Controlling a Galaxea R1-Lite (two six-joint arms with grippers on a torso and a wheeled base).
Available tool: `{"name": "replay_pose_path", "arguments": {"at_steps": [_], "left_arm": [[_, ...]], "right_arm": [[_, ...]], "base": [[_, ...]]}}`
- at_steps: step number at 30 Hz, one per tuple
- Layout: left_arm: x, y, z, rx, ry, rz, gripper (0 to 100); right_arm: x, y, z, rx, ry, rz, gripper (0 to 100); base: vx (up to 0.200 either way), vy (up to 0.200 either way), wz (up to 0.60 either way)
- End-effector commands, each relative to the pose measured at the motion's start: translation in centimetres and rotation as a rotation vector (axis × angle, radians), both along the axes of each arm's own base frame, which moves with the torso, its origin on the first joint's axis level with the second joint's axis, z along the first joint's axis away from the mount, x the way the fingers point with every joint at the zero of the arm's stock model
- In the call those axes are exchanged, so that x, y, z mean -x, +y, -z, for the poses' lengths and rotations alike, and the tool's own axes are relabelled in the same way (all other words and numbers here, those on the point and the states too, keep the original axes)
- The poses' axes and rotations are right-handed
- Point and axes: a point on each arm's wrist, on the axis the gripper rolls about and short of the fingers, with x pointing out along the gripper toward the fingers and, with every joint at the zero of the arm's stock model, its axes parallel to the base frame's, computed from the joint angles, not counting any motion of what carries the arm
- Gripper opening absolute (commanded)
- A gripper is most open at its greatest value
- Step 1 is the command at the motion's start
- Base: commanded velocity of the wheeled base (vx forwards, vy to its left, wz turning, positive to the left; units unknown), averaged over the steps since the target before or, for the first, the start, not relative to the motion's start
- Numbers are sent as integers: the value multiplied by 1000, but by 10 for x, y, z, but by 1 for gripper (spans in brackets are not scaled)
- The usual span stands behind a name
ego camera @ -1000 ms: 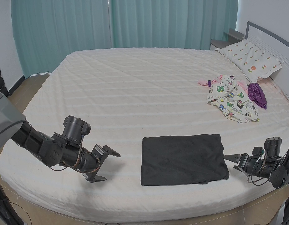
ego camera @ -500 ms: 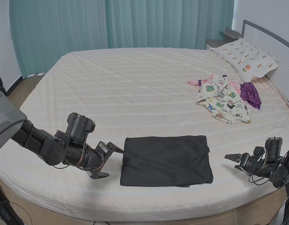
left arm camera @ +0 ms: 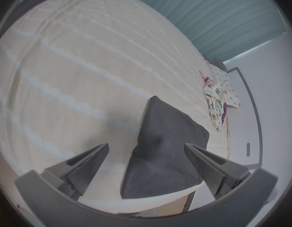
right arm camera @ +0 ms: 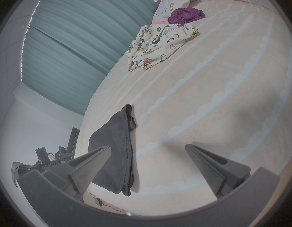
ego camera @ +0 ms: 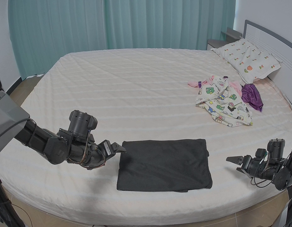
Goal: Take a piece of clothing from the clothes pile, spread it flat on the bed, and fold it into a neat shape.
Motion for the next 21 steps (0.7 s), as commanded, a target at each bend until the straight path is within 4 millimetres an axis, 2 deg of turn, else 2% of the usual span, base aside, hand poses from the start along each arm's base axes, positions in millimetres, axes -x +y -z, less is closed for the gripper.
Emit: {"name": "replay_pose_path", "arguments": {"at_steps": [1,9,21], "left_arm": [[-11,-13,20,-22,-19,55,100],[-26,-32,38,-26,-40,97,100],[-29,-33,43,-14,-52,162,100]], "right_arm": [[0,1,1,0,6,-3,100],[0,1,2,5,8,-6,100],[6,8,3,11,20,-37,100]], "base": [[0,0,0],[0,0,0],[0,0,0]]}}
